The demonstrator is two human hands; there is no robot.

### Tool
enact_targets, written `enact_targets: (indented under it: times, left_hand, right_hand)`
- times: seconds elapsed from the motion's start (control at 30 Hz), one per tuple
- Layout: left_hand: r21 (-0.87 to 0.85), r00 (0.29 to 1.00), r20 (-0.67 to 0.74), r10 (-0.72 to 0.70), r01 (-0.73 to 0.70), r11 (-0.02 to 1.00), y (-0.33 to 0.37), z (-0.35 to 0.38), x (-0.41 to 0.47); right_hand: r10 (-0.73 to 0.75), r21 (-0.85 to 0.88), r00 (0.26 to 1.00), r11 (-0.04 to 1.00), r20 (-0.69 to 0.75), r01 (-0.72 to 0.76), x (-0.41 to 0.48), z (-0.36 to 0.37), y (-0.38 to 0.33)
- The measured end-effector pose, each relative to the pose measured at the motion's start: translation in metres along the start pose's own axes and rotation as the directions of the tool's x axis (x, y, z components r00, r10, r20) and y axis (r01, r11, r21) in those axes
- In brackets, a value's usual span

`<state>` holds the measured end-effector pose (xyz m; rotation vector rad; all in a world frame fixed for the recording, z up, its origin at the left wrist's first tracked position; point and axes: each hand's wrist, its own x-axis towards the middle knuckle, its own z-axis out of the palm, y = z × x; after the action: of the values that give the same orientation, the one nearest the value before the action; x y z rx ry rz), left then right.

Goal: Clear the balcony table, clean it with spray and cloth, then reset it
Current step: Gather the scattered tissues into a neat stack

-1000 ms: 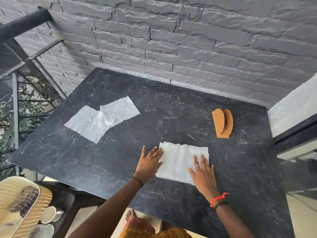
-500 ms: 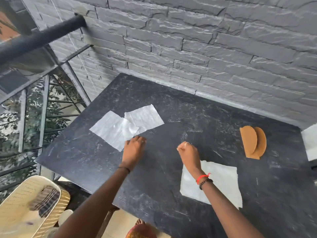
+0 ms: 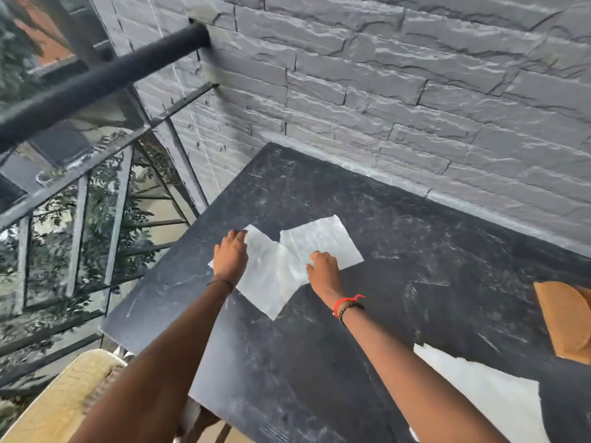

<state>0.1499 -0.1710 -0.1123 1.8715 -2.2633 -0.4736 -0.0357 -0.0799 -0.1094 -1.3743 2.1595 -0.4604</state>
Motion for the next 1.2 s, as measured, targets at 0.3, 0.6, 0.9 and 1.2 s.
enact_targets:
  times: [0.3,0.6,0.9,1.2]
  left_hand:
    - [-0.053,0.996,-0.005,-0.089,0.088,0.995,-0.018,0.011,0.036]
    - [-0.205,0.991,0.130,-0.036,0.062,0.977,-0.027,-0.008,0.048]
    - [-0.679,0.826,0.470,0.311,0.114,0.725,-0.012,-0.049,0.034]
    - [-0.674,0.729,0.575,0.371,0.165,0.720,0.001,-0.078,0.006]
  right_hand:
    - [0.024,-0.018,0.999,1.000,0.031,-0.024,0.019,0.009,-0.008]
    - [0.028,0.110,0.999,0.994,-0.039,-0.023,0.016,0.016,-0.006]
    - [-0.193,0.146,0.977,0.973,0.088,0.179,0.017,0.006,-0.023]
    - [-0.215,0.341,0.927,0.934,0.307,0.104,-0.010,-0.009,-0.028]
